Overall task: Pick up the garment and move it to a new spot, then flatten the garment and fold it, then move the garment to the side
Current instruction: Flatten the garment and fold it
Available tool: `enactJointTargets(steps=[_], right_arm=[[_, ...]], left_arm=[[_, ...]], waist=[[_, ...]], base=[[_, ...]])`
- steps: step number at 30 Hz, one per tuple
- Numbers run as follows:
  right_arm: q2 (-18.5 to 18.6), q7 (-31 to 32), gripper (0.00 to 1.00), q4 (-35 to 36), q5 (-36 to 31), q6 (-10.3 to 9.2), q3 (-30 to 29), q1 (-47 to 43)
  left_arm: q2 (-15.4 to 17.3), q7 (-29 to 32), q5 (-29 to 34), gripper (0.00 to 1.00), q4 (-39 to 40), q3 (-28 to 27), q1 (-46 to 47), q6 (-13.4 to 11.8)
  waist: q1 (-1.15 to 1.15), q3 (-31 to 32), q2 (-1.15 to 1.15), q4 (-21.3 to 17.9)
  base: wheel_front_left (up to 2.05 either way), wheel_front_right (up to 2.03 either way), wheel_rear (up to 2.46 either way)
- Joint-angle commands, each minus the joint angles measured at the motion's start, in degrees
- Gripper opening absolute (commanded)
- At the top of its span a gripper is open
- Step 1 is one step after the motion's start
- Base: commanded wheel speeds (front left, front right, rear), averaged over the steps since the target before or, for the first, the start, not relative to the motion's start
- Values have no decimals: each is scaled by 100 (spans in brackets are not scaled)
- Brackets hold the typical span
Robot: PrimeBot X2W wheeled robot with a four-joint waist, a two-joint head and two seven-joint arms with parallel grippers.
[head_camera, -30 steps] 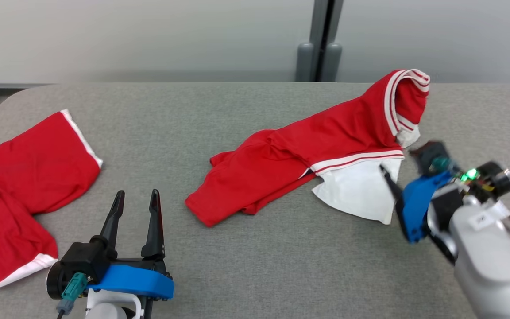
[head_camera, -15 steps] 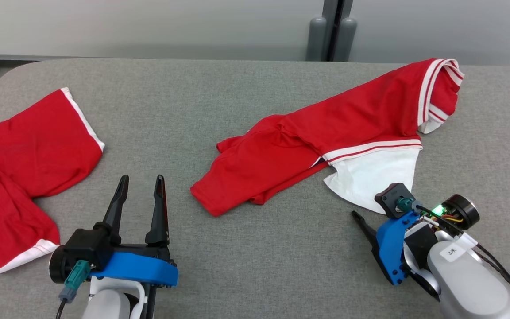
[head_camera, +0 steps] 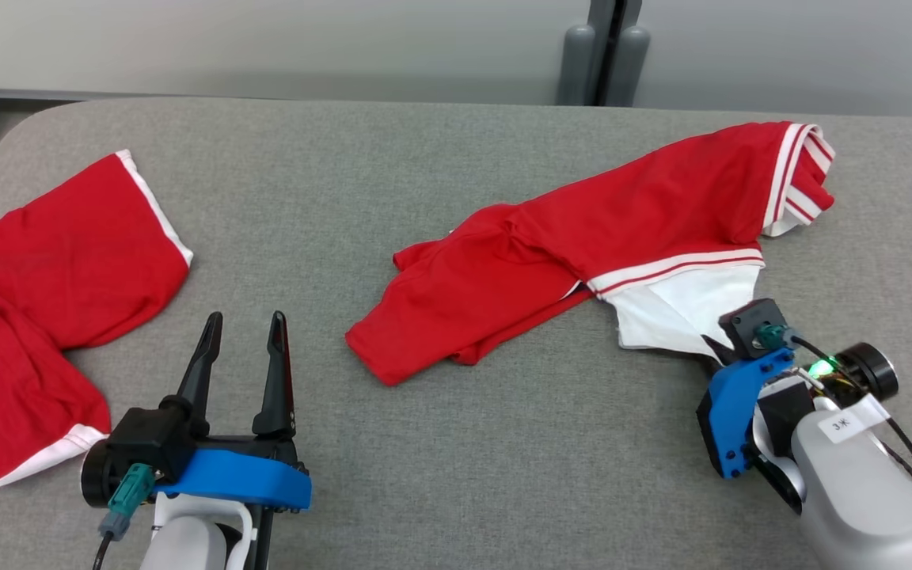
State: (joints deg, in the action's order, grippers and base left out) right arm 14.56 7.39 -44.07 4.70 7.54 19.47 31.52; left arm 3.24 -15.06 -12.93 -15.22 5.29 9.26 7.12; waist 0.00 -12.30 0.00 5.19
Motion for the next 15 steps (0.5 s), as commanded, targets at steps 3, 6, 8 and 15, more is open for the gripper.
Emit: enactJointTargets(steps=[3,6,8,15], right_arm=[[-50,-31,0,74,121,-8,-320,-342],[-92,38,0,539,292,-6,-651,-729],[-76,165,0,966,349,-6,-889,-1104],[-274,833,0,2842,301,-5,-1707,-2595]], left_arm=[[7,-18,28,100,-29,-40,-65,34],[8,-18,23,100,-38,-84,-133,21],[5,-18,16,100,-47,-123,-201,7],[37,-18,-14,100,8,-308,-340,-44]], waist=[[0,134,0,-137],[0,244,0,-284],[0,313,0,-393],[0,441,0,-734]], base=[[0,0,0],[0,0,0],[0,0,0],[0,0,0]])
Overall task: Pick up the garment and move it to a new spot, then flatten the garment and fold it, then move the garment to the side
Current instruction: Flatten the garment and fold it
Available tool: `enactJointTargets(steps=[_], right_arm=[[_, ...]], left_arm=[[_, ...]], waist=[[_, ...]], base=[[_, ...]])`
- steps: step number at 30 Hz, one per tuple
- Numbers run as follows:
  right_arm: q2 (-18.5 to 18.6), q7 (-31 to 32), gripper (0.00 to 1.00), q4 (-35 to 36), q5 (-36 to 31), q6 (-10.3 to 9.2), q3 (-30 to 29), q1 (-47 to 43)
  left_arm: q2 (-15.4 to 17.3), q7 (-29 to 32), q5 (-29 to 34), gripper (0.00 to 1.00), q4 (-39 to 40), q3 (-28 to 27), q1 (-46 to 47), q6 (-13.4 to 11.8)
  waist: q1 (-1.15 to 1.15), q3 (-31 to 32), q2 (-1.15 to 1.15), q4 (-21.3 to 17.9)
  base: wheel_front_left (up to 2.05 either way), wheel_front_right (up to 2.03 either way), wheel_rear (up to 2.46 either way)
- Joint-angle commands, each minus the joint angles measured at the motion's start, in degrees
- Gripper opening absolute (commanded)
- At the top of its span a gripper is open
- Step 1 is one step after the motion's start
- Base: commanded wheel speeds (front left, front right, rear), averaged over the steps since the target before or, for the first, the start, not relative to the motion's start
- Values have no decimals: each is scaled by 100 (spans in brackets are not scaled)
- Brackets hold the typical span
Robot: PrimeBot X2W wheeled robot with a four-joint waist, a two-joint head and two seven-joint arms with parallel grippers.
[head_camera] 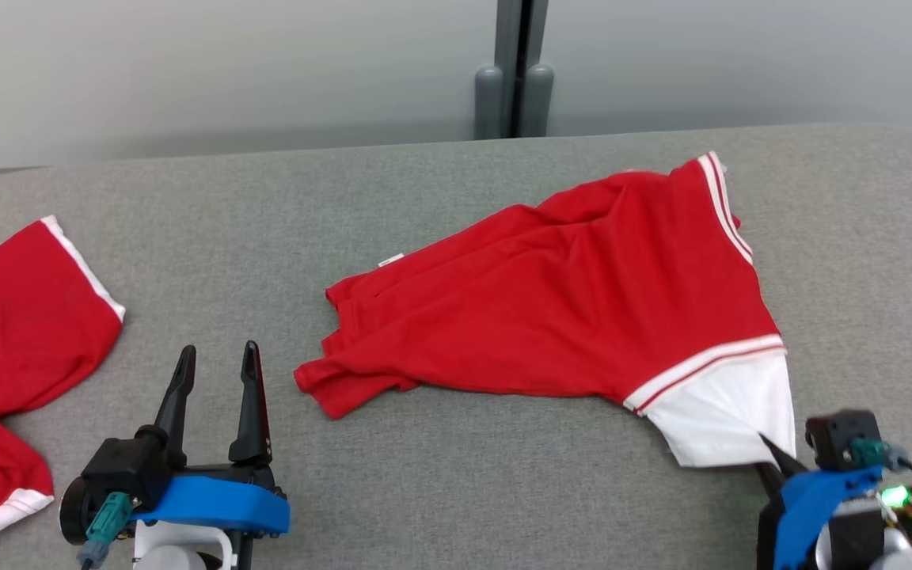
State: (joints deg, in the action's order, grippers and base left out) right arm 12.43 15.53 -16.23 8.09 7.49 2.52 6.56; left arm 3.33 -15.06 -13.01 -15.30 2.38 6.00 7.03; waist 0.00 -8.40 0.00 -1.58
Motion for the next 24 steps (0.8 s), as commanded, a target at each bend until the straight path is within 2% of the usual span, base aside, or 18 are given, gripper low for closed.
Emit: enactJointTargets(steps=[1,6,7,12,16,20,24], right_arm=[[-103,104,0,301,-70,1,-96,-300],[-406,244,0,1277,-189,1,-513,-1089],[-471,220,100,1397,-203,1,-566,-1195],[-638,55,100,1911,-70,1,-528,-1499],[-719,-209,100,2314,288,1,-541,-1529],[-733,-867,100,2581,34,2,-754,-1291],[-849,-1534,100,2425,-338,2,-895,-1062]], left_arm=[[34,-18,-4,100,23,-51,-36,-36],[33,-18,44,100,36,-88,-98,-30],[31,-18,53,100,38,-87,-103,-29],[22,-18,53,100,-12,-73,-173,-21],[15,-18,37,100,-38,-72,-202,-12],[10,-18,28,100,-63,-89,-239,-6],[0,-18,13,100,-85,-105,-290,-11]], waist=[[0,70,0,-88],[0,127,0,-153],[0,140,0,-161],[0,254,0,-167],[0,336,0,-165],[0,416,0,-169],[0,463,0,-174]], base=[[0,0,0],[0,0,0],[0,0,0],[0,0,0],[0,0,0],[0,0,0],[0,0,0]])
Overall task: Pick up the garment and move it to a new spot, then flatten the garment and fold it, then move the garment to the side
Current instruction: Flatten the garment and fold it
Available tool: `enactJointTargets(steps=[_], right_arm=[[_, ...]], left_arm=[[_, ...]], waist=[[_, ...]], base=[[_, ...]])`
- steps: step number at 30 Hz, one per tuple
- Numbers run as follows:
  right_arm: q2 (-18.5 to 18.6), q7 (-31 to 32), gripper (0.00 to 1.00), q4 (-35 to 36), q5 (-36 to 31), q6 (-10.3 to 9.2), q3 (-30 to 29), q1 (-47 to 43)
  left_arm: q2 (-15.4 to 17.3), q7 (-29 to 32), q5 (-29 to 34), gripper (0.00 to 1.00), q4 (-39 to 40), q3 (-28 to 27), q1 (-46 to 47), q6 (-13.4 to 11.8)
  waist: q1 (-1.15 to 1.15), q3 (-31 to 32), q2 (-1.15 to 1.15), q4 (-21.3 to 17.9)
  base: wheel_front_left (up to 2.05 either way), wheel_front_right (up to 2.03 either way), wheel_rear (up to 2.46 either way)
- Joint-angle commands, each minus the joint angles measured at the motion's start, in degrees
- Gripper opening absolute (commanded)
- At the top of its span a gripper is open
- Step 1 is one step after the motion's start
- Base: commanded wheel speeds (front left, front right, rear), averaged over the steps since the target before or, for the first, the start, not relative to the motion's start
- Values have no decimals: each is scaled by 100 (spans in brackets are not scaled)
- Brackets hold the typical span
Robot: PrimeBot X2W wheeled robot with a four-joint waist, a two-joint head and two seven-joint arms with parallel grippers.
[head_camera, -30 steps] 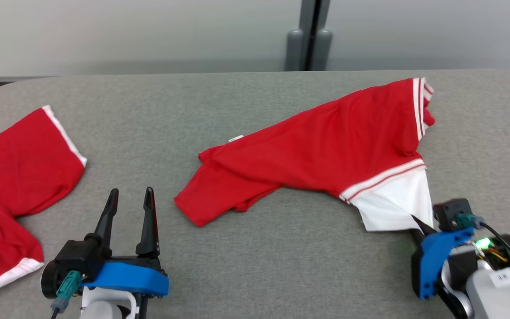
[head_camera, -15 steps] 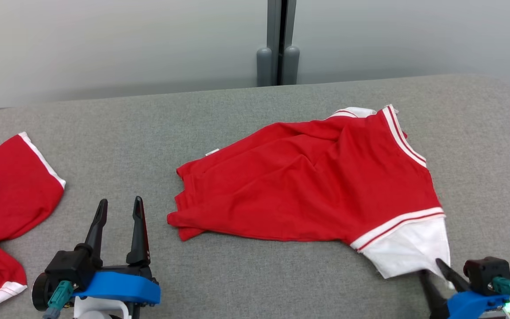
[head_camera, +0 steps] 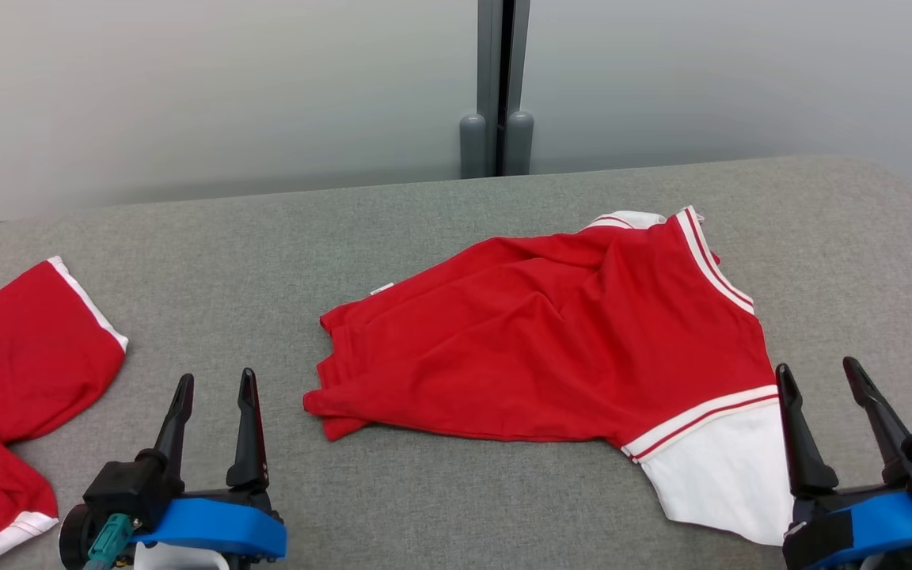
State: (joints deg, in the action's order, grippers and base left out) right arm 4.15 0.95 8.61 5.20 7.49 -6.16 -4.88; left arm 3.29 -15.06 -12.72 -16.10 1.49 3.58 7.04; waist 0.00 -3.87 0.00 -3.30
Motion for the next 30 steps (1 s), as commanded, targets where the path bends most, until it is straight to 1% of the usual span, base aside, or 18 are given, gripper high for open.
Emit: enactJointTargets(steps=[1,5,10,14,17,21,27,30], right_arm=[[-48,-222,100,-161,-119,1,-68,148],[-113,-566,100,-698,-255,1,-115,418],[-124,-766,100,-1249,-319,1,-85,688],[-125,-824,100,-1451,-248,1,-20,784],[-126,-836,100,-1503,-189,1,0,803],[-126,-839,100,-1507,-133,1,89,850],[-126,-861,100,-1544,-69,1,399,1075],[-125,-887,100,-1567,-60,1,545,1190]], left_arm=[[2,-18,-17,100,-15,-23,-64,-16],[-8,-18,-16,100,-56,-54,-98,-42],[-14,-18,19,100,-100,-102,-139,-58],[-18,-17,37,100,-173,-70,-83,-43],[12,138,45,100,-444,102,236,-13],[51,738,-57,100,-1029,281,905,13],[80,1952,-342,100,-2029,322,2076,14],[80,2550,-419,100,-2444,310,2412,-132]], waist=[[0,25,0,-2],[0,104,0,11],[0,184,0,74],[0,185,0,121],[0,105,0,121],[0,-85,0,51],[0,-450,0,-222],[0,-604,0,-353]], base=[[0,0,0],[0,0,0],[0,0,0],[0,0,0],[0,0,0],[0,0,0],[0,0,0],[0,0,0]])
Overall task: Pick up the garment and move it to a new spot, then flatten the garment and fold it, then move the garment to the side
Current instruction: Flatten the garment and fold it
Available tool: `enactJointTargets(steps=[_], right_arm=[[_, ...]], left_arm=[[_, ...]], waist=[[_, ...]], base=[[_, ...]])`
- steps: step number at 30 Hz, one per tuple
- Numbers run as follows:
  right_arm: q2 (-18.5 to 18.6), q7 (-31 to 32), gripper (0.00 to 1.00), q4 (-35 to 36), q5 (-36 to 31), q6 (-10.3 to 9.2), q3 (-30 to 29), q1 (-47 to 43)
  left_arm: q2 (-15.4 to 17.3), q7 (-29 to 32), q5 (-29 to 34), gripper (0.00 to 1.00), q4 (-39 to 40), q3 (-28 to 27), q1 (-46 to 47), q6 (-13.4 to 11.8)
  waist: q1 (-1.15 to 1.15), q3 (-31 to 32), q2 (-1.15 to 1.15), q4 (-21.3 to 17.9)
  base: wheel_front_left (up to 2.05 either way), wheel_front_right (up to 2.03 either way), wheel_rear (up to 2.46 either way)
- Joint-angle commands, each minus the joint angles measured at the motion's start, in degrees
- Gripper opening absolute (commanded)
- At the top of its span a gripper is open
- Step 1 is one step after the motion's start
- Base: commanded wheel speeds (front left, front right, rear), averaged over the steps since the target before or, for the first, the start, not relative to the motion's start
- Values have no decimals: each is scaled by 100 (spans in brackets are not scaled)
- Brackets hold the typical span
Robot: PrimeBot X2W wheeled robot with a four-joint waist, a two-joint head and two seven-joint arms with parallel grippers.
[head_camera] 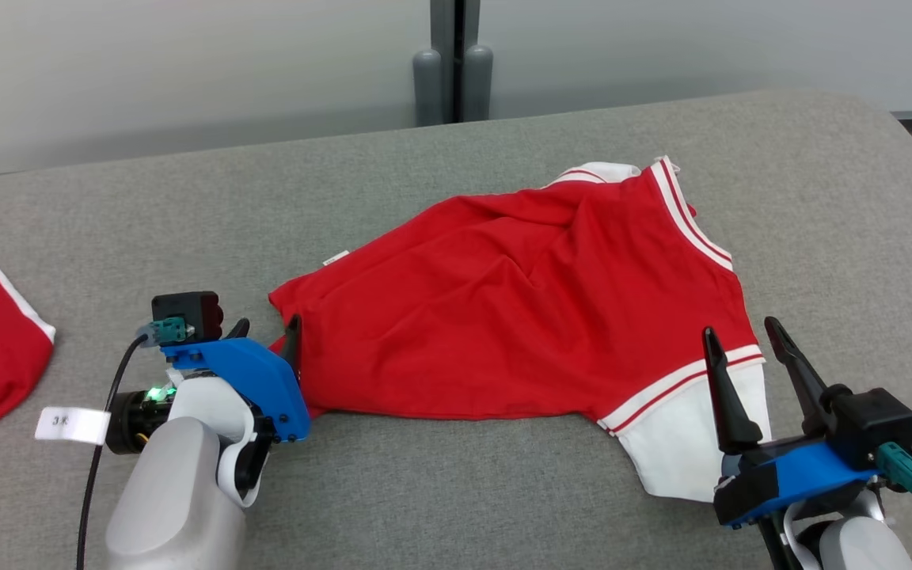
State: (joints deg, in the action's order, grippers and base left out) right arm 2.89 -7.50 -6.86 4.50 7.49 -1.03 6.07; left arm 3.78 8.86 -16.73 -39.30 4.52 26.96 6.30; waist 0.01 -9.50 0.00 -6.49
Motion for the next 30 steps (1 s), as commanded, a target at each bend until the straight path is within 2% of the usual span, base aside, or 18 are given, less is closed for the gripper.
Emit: enactJointTargets(steps=[1,7,10,12,13,14,15,20,21,24,30], right_arm=[[0,-49,100,-26,16,1,87,132],[1,-116,100,-106,61,1,235,286],[1,-135,100,-147,86,1,260,302],[1,-157,100,-177,107,1,277,306],[1,-165,100,-191,118,1,276,308],[1,-174,100,-205,118,1,266,307],[1,-176,100,-209,121,1,250,306],[0,-174,100,-239,118,2,194,273],[0,-174,100,-239,118,2,194,273],[0,-125,100,-248,93,1,158,212],[0,-58,100,-197,52,1,111,120]], left_arm=[[57,326,-22,100,-211,19,195,-74],[86,1022,-106,100,-603,63,527,-164],[44,1496,-242,100,-815,101,546,-105],[-37,2104,-489,100,-1007,198,433,4],[-73,2352,-625,78,-1018,270,386,56],[-94,2428,-750,36,-922,324,372,89],[-108,2376,-824,0,-776,379,374,111],[25,1402,-732,0,-94,530,432,120],[25,1402,-732,0,-94,530,432,120],[-1,856,-666,0,125,540,401,92],[-31,491,-740,0,550,645,201,75]], waist=[[-1,-91,0,-83],[-1,-262,0,-243],[-1,-289,0,-265],[-1,-287,0,-275],[-1,-283,0,-274],[-1,-284,0,-264],[-1,-288,0,-250],[-1,-219,0,-133],[-1,-219,0,-133],[-1,-121,0,-46],[-1,86,0,145]], base=[[0,0,0],[0,0,0],[0,0,0],[0,0,0],[0,0,0],[0,0,0],[0,0,0],[0,0,0],[0,0,0],[0,0,0],[0,0,0]])
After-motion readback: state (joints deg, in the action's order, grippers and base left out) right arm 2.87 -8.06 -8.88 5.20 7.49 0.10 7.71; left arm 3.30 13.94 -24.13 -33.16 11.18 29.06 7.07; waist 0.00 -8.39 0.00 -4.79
